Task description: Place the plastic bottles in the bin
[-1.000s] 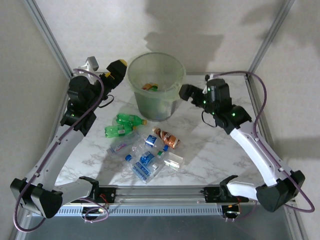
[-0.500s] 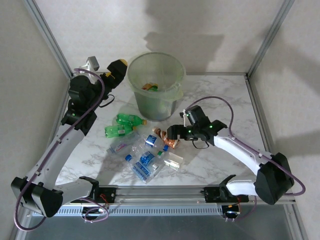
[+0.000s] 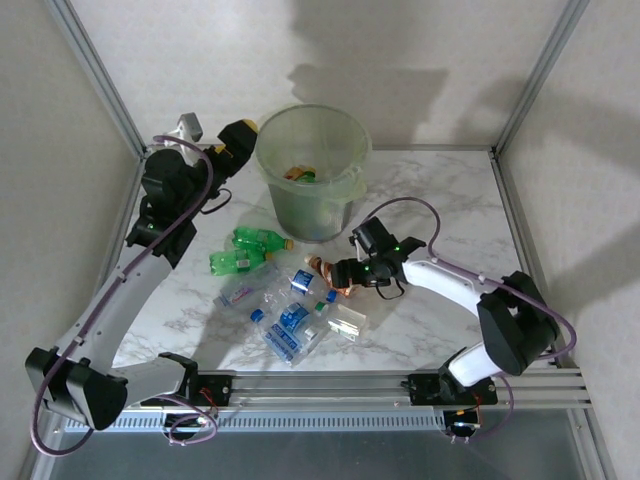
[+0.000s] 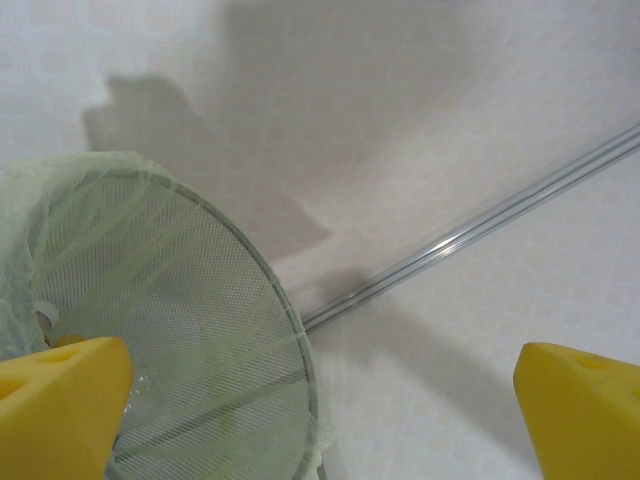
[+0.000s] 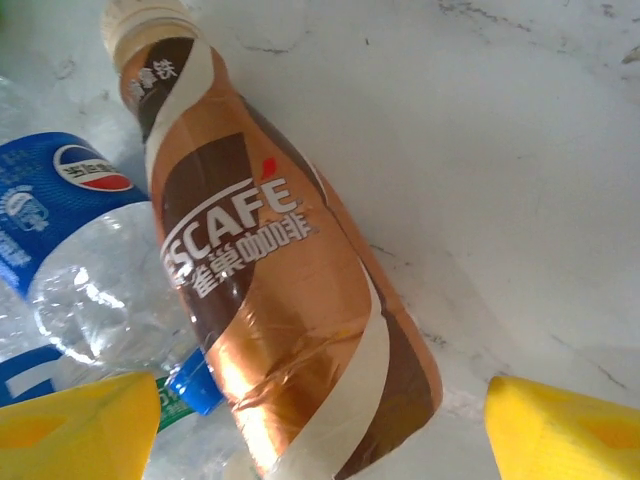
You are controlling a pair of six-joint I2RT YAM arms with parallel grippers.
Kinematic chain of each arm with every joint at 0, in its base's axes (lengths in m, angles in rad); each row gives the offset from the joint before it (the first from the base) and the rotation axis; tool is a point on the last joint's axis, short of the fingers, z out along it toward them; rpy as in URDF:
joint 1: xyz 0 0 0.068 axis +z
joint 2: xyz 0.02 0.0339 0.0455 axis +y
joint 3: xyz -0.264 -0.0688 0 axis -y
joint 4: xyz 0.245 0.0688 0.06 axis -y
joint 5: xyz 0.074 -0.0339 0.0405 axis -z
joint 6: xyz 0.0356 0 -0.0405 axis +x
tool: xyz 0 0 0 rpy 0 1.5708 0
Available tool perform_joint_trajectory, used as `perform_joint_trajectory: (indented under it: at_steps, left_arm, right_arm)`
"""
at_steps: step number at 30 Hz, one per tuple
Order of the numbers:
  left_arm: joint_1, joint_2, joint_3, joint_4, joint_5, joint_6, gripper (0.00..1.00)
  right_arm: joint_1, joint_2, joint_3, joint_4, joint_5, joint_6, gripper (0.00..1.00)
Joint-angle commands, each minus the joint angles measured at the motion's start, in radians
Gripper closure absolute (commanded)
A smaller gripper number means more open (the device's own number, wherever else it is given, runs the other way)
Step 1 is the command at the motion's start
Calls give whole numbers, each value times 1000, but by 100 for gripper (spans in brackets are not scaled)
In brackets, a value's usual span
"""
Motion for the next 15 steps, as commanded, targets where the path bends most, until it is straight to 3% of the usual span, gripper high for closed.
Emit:
perform_joint_trajectory:
  at_steps: [1, 11, 15]
  left_arm:
    - [6, 4, -14, 45, 34, -17, 3]
    - [7, 13, -12, 46, 52, -13, 5]
    - [6, 10, -20, 46, 54, -15, 5]
  right_arm:
    - [31, 33, 41, -6, 26, -24, 15]
    - [39, 101, 43, -8, 71, -14, 13]
    - [39, 108, 27, 17, 66, -2, 17]
